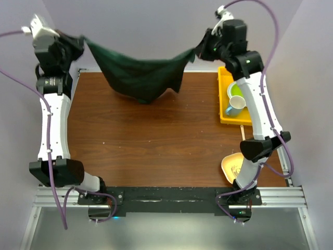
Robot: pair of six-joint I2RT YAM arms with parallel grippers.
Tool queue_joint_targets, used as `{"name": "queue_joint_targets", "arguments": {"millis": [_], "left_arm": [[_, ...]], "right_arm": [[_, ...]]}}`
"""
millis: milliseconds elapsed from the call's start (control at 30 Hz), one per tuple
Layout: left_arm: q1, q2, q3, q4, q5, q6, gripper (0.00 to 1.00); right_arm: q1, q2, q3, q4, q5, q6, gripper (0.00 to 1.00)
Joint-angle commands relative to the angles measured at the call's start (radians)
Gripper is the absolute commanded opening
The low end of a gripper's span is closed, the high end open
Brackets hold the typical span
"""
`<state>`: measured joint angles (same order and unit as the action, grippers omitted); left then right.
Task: Fold the napkin, place the utensils inside, and roll it up
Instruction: Flatten the napkin out
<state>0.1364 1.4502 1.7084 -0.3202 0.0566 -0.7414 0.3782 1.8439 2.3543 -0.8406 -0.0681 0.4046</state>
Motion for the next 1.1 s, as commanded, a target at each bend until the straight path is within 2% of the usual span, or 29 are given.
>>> {"name": "queue_joint_targets", "arguments": {"millis": [0, 67, 133, 167, 233, 267, 300, 333, 367, 400, 500, 567, 600, 633, 667, 700, 733, 767, 800, 833, 900, 933, 967, 1000, 1033, 1067], "left_arm": [[-0.004, 0.078, 0.187, 0.256, 0.153, -0.061, 0.0], [-0.004, 0.044, 0.169, 0.238, 0.146, -0.027, 0.0], [-0.006, -0.057, 0.042, 0.222, 0.114, 0.032, 0.0], [-0.012, -0.1, -0.016, 0.181, 0.089, 0.051, 0.0], [-0.026, -0.23, -0.194, 0.089, -0.019, 0.086, 0.0], [-0.053, -0.279, -0.267, 0.023, -0.052, 0.095, 0.0], [-0.067, -0.33, -0.417, -0.012, -0.128, 0.1, 0.0], [-0.073, -0.428, -0.487, -0.07, -0.167, 0.062, 0.0], [-0.072, -0.477, -0.554, -0.205, -0.196, 0.03, 0.0], [-0.07, -0.566, -0.673, -0.268, -0.224, 0.005, 0.0], [-0.07, -0.71, -0.855, -0.433, -0.186, -0.023, 0.0], [-0.069, -0.751, -0.897, -0.529, -0.202, -0.022, 0.09], [-0.067, -0.754, -0.9, -0.554, -0.23, -0.024, 0.24], [-0.069, -0.745, -0.897, -0.569, -0.235, 0.0, 0.28], [-0.067, -0.726, -0.883, -0.58, -0.247, 0.007, 0.44], [-0.069, -0.679, -0.847, -0.592, -0.28, 0.005, 0.55], [-0.067, -0.651, -0.824, -0.608, -0.287, 0.013, 0.66], [-0.067, -0.618, -0.764, -0.621, -0.294, 0.02, 0.72], [-0.067, -0.553, -0.729, -0.644, -0.308, 0.025, 0.73], [-0.069, -0.527, -0.696, -0.675, -0.313, 0.031, 0.73], [-0.067, -0.479, -0.644, -0.653, -0.252, 0.094, 0.72], [-0.069, -0.473, -0.654, -0.526, -0.189, 0.132, 0.68], [-0.069, -0.446, -0.696, -0.461, -0.052, 0.157, 0.61], [-0.072, -0.418, -0.713, -0.415, 0.019, 0.157, 0.59], [-0.099, -0.387, -0.733, -0.32, 0.081, 0.152, 0.53], [-0.125, -0.307, -0.765, -0.28, 0.151, 0.146, 0.51]], "right_arm": [[0.002, -0.058, 0.076, 0.012, -0.073, 0.028, 0.0], [0.004, -0.092, -0.019, 0.009, -0.093, 0.026, 0.0], [0.007, -0.162, -0.129, 0.008, -0.159, 0.034, 0.0], [0.011, -0.193, -0.277, 0.018, -0.18, 0.043, 0.0], [0.069, -0.291, -0.439, 0.038, -0.196, 0.054, 0.0], [0.13, -0.328, -0.613, 0.05, -0.196, 0.054, 0.0], [0.16, -0.369, -0.709, 0.084, -0.197, 0.056, 0.0], [0.188, -0.44, -0.807, 0.107, -0.209, 0.075, 0.0], [0.214, -0.478, -0.99, 0.121, -0.229, 0.091, 0.0], [0.217, -0.506, -1.071, 0.138, -0.248, 0.114, 0.0], [0.217, -0.551, -1.26, 0.083, -0.233, 0.056, 0.0], [0.215, -0.502, -1.331, 0.022, -0.256, 0.01, 0.0], [0.214, -0.483, -1.348, 0.003, -0.257, -0.013, 0.0], [0.215, -0.474, -1.371, 0.018, -0.274, -0.007, 0.0], [0.215, -0.447, -1.397, 0.035, -0.285, -0.003, 0.0], [0.215, -0.428, -1.4, 0.057, -0.289, -0.012, 0.0], [0.214, -0.401, -1.39, 0.043, -0.286, -0.026, 0.18], [0.208, -0.346, -1.329, 0.008, -0.251, -0.048, 0.31], [0.205, -0.332, -1.299, -0.03, -0.236, -0.068, 0.44], [0.203, -0.325, -1.249, -0.049, -0.21, -0.07, 0.63], [0.186, -0.324, -1.21, -0.077, -0.122, -0.07, 0.73], [0.162, -0.321, -1.181, -0.074, -0.104, -0.07, 0.76], [0.144, -0.302, -1.167, -0.065, -0.085, -0.067, 0.77], [0.122, -0.286, -1.15, -0.071, -0.085, -0.07, 0.77], [0.076, -0.266, -1.108, -0.077, -0.088, -0.073, 0.78], [0.058, -0.244, -1.086, -0.078, -0.09, -0.078, 0.78]]}}
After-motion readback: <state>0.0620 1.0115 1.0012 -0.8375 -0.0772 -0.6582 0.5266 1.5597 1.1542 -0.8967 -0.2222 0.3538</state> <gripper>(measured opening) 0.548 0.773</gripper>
